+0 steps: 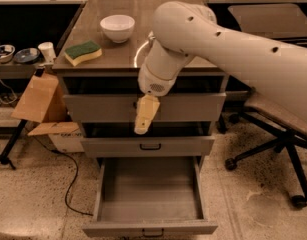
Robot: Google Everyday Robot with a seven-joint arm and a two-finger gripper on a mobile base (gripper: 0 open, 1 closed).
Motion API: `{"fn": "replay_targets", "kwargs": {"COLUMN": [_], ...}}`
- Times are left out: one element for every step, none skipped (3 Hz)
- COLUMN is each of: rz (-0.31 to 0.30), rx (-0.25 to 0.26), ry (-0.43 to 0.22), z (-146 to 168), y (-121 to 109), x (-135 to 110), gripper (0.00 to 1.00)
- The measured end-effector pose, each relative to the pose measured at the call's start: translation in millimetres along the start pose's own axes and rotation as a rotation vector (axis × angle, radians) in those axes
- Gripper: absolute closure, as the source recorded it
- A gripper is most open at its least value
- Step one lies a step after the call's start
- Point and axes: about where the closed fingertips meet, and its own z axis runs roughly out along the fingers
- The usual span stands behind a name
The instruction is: Open top drawer
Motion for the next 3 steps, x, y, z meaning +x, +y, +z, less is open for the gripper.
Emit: {"fn": "replay_targets", "kwargs": {"rz": [0.027,0.079,0.158], "rx": [0.0,-0.006,-0.033], "ry": [0.023,0.043,0.051], "z": [13,47,99], "y": [-8,-34,-67], "x": [0,6,20], "gripper": [0.0,0.0,0.0]}}
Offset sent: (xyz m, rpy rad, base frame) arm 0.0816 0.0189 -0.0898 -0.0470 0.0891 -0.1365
